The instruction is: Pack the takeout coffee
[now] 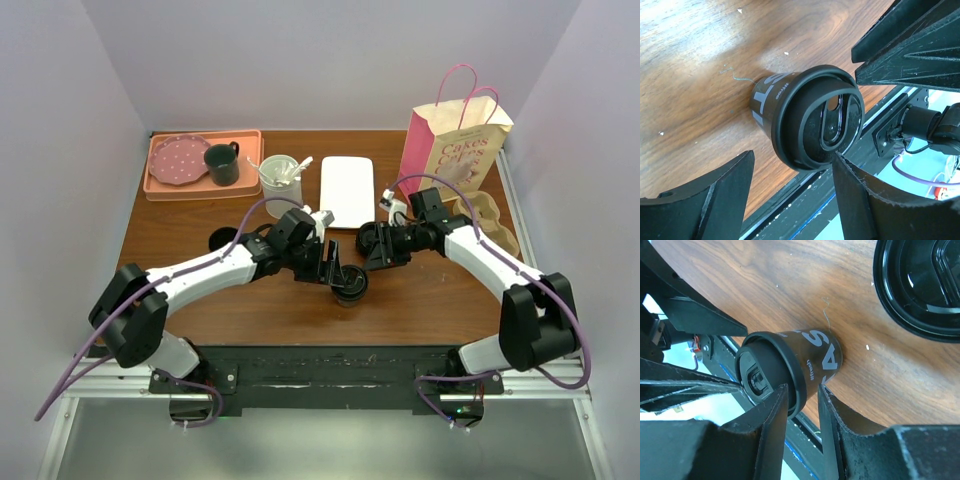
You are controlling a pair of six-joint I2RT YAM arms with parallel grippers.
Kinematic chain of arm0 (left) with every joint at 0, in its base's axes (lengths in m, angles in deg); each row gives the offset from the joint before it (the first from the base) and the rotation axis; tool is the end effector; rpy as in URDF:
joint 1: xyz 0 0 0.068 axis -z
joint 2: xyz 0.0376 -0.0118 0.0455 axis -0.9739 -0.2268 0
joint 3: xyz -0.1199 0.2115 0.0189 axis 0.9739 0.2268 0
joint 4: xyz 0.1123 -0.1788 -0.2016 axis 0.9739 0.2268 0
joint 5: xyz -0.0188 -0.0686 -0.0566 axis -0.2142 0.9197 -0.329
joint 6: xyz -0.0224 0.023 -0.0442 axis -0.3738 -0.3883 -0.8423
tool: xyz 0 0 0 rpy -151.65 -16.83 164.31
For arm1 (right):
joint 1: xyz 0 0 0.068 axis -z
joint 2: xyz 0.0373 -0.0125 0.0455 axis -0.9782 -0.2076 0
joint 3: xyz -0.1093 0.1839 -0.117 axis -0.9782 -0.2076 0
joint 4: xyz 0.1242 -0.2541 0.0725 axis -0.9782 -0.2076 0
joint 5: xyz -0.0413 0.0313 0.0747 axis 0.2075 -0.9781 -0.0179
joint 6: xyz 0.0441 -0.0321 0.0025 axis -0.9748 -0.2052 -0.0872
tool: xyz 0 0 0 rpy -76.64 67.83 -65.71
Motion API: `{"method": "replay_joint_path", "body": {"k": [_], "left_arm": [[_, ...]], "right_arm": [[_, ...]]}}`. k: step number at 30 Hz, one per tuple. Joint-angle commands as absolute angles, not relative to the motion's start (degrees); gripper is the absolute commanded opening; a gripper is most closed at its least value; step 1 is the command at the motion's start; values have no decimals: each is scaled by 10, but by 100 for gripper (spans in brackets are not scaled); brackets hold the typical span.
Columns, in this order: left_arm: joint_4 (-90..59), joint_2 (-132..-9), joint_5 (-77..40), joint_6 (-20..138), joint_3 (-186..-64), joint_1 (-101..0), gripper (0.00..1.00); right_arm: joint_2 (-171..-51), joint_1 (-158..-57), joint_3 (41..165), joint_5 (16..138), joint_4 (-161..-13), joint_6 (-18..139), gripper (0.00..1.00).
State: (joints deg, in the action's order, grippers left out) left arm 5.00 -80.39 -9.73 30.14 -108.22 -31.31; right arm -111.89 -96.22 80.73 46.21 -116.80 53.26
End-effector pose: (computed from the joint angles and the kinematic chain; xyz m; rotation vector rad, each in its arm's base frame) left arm 0.2326 -0.2528 0.1804 0.2807 2.6181 -0.9768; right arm 0.2893 0.1192 0.1773 -0.3482 2.5957 1.0824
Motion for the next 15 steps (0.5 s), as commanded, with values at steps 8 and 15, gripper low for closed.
{"method": "replay_joint_path", "body": {"k": [8, 15], "left_arm": [[18, -834, -84, 292, -1068, -309, 66], [30, -836, -106, 292, -1052, -309, 62]], "right_arm": [[-1136, -960, 747, 432, -1082, 492, 33], [-1146, -959, 698, 428, -1030, 461, 26]]}}
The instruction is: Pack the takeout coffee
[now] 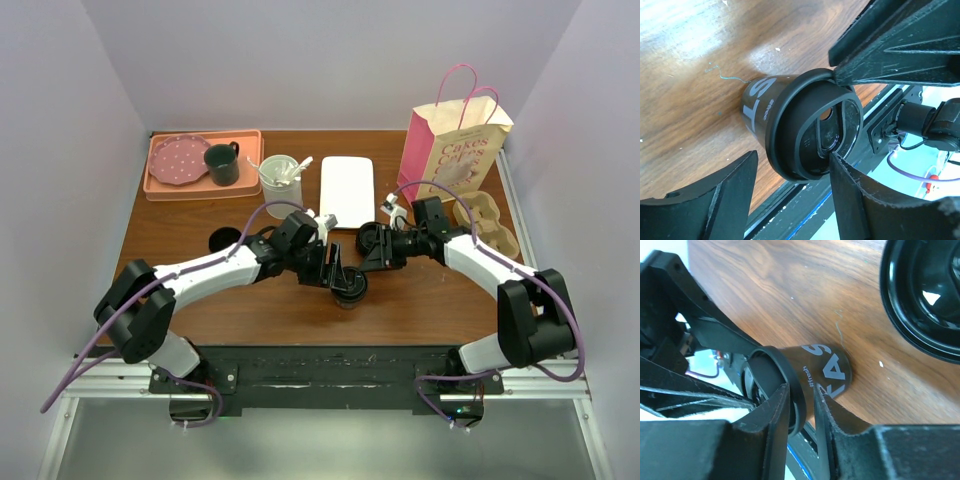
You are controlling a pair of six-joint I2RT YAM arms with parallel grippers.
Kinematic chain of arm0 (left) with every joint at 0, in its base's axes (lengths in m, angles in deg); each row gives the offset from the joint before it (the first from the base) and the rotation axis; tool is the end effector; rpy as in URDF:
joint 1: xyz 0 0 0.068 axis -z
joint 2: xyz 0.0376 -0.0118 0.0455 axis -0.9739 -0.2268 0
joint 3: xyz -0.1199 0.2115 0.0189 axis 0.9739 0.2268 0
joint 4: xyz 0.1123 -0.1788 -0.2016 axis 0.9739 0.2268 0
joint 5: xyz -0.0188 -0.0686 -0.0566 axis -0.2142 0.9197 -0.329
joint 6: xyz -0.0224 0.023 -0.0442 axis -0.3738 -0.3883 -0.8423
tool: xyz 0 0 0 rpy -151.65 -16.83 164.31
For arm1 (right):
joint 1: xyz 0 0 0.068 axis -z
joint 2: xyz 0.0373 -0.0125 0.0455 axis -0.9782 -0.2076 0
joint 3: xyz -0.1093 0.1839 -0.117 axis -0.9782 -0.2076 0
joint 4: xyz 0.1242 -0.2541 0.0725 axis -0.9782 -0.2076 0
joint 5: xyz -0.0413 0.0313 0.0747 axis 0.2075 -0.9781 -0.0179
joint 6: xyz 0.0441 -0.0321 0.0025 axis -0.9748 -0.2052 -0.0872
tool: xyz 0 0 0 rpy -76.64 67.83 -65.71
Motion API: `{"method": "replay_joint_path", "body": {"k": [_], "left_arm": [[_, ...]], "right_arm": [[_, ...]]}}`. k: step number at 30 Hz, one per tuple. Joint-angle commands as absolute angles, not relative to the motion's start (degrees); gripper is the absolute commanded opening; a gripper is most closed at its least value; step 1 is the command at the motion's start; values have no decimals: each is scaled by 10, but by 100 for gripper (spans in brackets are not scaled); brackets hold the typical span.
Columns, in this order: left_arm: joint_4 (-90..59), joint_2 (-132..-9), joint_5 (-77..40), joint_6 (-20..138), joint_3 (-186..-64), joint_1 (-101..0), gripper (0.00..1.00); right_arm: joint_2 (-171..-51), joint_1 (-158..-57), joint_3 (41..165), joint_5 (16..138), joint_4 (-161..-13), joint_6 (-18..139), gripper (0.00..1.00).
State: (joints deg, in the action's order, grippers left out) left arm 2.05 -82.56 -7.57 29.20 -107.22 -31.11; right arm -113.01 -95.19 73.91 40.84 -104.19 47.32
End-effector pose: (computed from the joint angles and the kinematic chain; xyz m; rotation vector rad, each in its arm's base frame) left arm 0.2330 -0.2567 0.1662 0.2844 2.6386 -1.0220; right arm 0.2873 0.1155 0.1475 -0.2671 2.5347 1.2309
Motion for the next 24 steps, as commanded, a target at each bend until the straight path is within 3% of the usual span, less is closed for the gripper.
{"method": "replay_joint_path", "body": {"k": [1, 24], "left_arm": [[30, -836, -108, 292, -1048, -309, 62], [46, -832, -167, 288, -993, -309, 58]], "right_arm": [[-1147, -960, 688, 431, -1029, 458, 24], [-1137, -960, 598, 545, -1052, 427, 21]]}}
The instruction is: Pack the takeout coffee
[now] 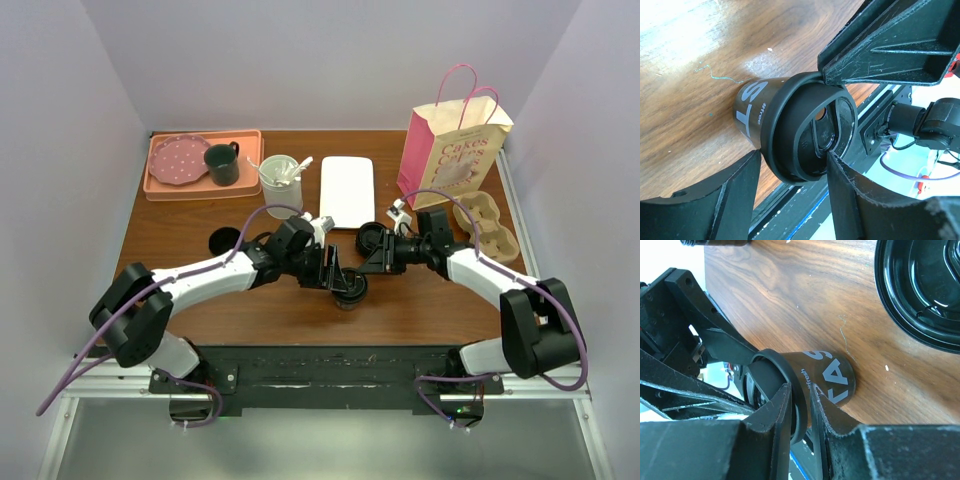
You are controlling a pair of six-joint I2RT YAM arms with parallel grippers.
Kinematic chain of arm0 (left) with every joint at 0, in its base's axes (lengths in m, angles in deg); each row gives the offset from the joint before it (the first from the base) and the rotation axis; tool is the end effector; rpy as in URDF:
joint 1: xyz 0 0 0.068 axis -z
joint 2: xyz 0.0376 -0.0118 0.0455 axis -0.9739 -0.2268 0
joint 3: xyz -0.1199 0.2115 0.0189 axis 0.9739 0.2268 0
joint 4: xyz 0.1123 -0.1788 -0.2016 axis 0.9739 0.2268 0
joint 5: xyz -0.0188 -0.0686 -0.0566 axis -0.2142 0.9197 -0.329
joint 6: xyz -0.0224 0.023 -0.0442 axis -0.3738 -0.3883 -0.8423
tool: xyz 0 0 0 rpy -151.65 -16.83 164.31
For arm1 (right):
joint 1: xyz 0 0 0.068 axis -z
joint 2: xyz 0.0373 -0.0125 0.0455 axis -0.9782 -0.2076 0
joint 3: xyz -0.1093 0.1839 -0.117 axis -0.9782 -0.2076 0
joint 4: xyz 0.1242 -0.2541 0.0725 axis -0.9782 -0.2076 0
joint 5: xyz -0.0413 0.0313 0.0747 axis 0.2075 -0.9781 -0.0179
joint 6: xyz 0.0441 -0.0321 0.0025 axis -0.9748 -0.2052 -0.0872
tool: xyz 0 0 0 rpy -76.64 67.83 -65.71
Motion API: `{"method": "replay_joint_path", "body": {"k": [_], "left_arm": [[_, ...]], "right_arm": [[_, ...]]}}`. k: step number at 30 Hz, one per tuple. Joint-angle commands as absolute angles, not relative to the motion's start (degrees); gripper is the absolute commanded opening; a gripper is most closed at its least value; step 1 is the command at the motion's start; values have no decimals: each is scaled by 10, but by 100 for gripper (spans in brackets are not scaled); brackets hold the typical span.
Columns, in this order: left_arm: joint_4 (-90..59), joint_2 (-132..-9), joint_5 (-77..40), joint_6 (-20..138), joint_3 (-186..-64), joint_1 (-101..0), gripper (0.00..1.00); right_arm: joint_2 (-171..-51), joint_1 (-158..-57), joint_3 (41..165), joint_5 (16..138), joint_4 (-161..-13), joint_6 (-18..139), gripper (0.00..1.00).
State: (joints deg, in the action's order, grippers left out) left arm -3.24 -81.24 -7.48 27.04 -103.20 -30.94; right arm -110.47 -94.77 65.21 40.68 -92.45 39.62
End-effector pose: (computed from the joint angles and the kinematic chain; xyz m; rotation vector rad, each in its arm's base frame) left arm 0.2275 -0.2526 0.1569 0.2478 2.6074 -1.0660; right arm 0.2722 0.1086 0.1251 -0.1407 2.4896 1.2802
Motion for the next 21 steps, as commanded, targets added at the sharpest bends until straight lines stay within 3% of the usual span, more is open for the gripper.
{"method": "replay_joint_path", "body": {"k": [1, 7, 21], "left_arm": [[45, -831, -168, 288, -988, -309, 58], [41, -828, -170, 292, -1001, -309, 57], [51, -836, -166, 305, -1015, -309, 58]], "right_arm": [[-1135, -959, 598, 546, -1050, 425, 20], [-1110, -959, 632, 498, -1025, 420, 24], [-1052, -960, 772, 512, -1128, 406, 31]]}}
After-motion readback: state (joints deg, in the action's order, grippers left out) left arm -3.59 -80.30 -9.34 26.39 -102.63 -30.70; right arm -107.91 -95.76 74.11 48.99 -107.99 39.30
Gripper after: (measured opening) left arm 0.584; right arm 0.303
